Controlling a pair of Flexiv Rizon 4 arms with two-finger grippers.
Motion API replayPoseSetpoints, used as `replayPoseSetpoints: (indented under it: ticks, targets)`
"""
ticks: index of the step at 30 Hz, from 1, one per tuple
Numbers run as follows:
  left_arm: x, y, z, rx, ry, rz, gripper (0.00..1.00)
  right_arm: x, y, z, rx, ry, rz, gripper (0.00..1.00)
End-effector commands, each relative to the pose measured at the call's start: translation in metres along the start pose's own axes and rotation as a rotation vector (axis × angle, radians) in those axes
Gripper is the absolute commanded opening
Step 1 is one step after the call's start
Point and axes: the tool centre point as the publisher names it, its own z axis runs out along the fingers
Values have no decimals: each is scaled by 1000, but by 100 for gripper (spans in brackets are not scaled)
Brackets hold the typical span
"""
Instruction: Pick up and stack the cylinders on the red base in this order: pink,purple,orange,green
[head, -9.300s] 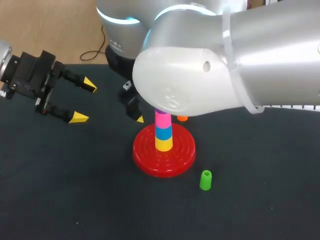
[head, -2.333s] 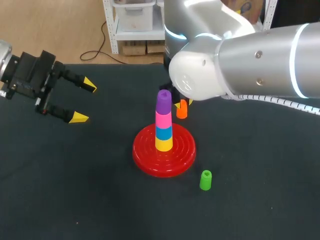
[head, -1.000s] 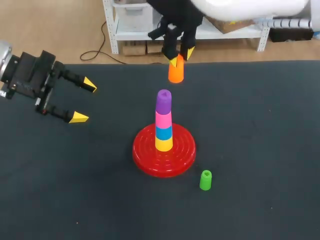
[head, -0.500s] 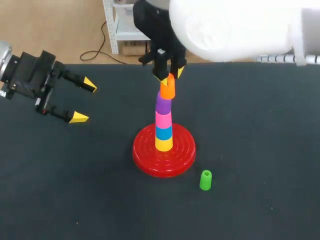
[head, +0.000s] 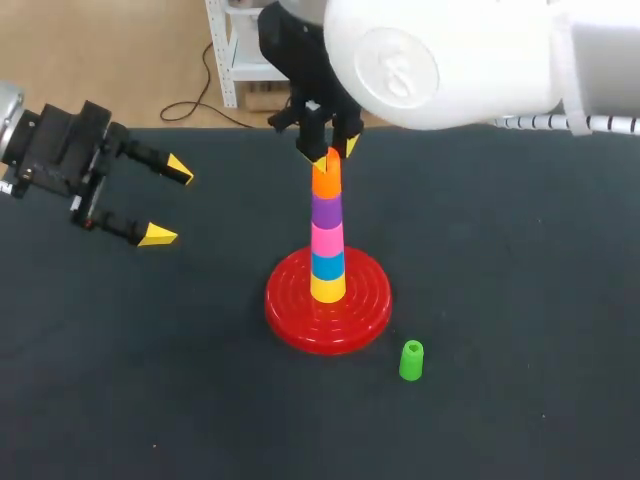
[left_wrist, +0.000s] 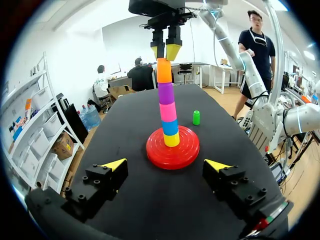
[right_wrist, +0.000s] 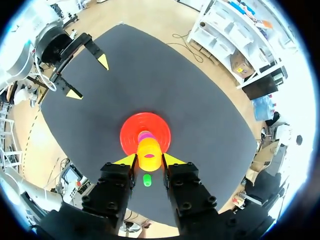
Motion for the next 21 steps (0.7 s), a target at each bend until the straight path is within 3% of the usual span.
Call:
replayPoseSetpoints:
  ticks: [1, 13, 16, 17, 18, 19, 21]
  targets:
    - [1, 0, 0, 0, -3, 3, 100, -1, 1, 8, 8, 11, 5, 0]
    - [1, 0, 0, 0, -3, 3, 100, -3, -4, 31, 18, 47, 25, 0]
    - [1, 0, 0, 0, -3, 3, 100, -2, -5, 27, 18, 21, 17, 0]
    - [1, 0, 0, 0, -3, 3, 100, -1, -5, 22, 20, -1, 19, 25]
    - [1, 0, 0, 0, -3, 3, 100, 0, -6, 17, 19, -13, 17, 70]
    - [1, 0, 0, 0, -3, 3, 100, 2, -7, 12, 15, -25, 18, 100]
    - [1, 0, 0, 0, -3, 3, 100, 7, -10, -2, 7, -61, 25, 100]
